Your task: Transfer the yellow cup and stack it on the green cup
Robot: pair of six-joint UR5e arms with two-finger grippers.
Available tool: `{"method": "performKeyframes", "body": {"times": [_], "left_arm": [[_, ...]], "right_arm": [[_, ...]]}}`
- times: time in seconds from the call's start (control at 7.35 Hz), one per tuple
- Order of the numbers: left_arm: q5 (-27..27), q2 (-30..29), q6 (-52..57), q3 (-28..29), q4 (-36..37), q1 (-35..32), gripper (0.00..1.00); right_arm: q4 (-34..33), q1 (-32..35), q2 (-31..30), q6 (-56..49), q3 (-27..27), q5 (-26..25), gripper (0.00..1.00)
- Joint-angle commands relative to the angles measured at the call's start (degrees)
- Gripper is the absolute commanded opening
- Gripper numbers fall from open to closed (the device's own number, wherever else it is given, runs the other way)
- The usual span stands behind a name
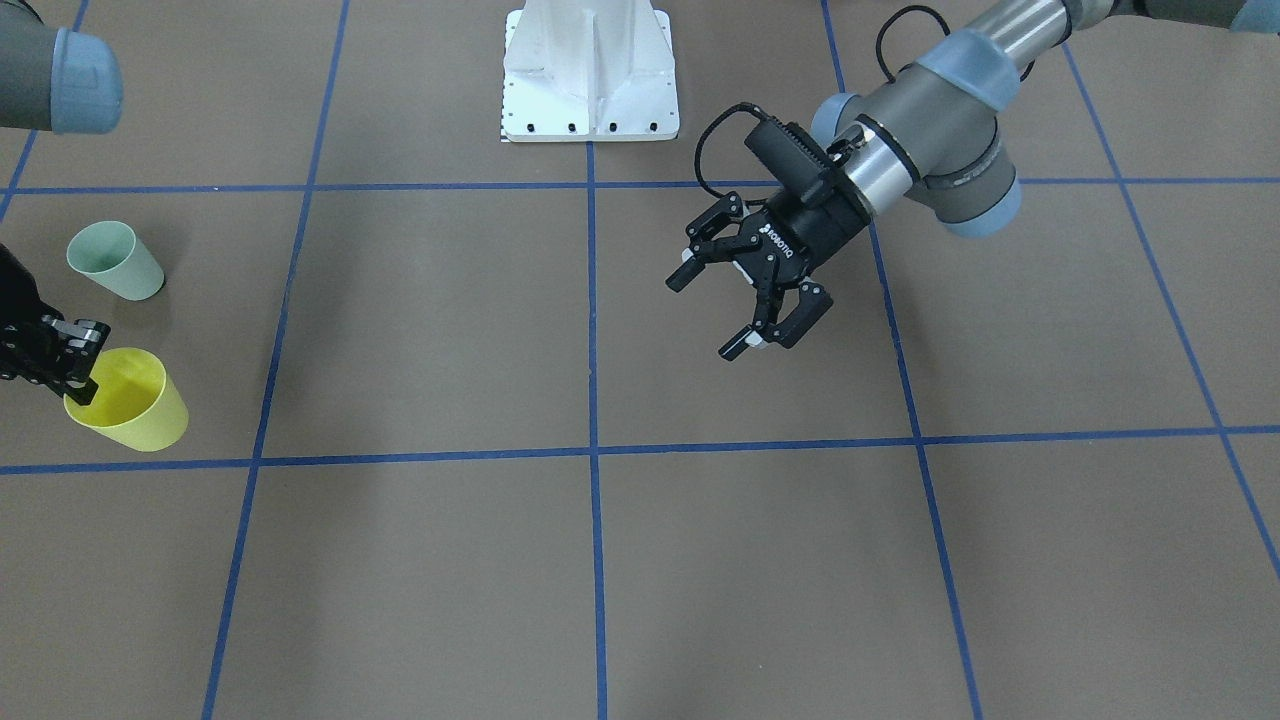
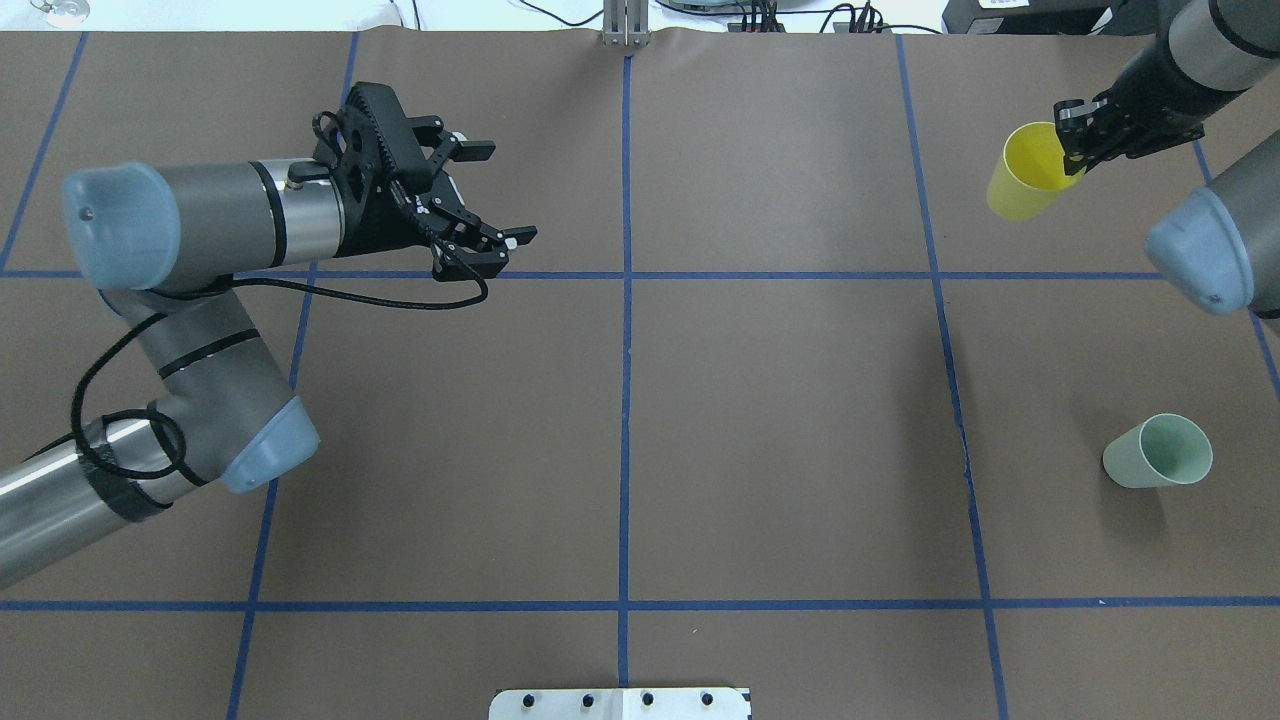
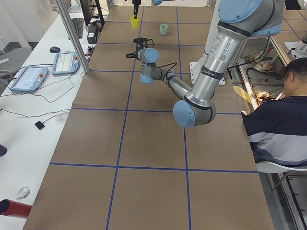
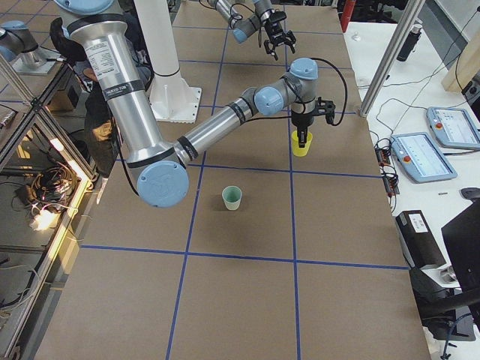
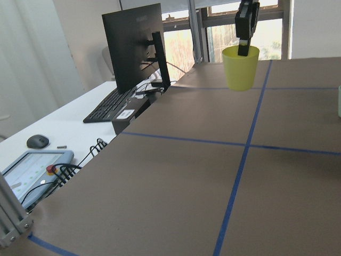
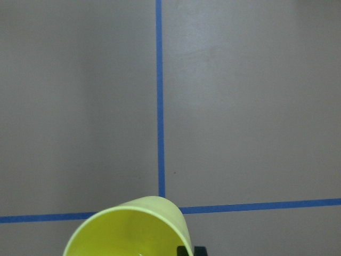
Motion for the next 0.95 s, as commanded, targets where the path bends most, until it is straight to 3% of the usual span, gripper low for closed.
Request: {"method": "performKeyframes", "body": {"times": [0.0, 0.41, 0.54, 0.82], "left_arm": [[0.02, 4.04, 0.10, -11.54, 22.88, -3.84, 1.00], [-0.51, 9.41, 3.15, -19.48, 48.40, -9.74, 1.00], [-0.94, 11.95, 3.95, -19.85, 52.39, -12.19, 1.00], [-3.84, 18.18, 4.05, -20.90, 54.54, -17.81, 1.00]], "right_arm": [[0.19, 0.42, -3.50, -0.63, 2.52, 0.75, 0.00], [0.19, 1.04, -8.52, -1.16, 8.67, 1.02, 0.00], [0.19, 1.39, -10.19, -1.94, 10.26, 1.45, 0.00], [0.62, 7.16, -15.53, -10.60, 11.41, 8.02, 0.00]]}}
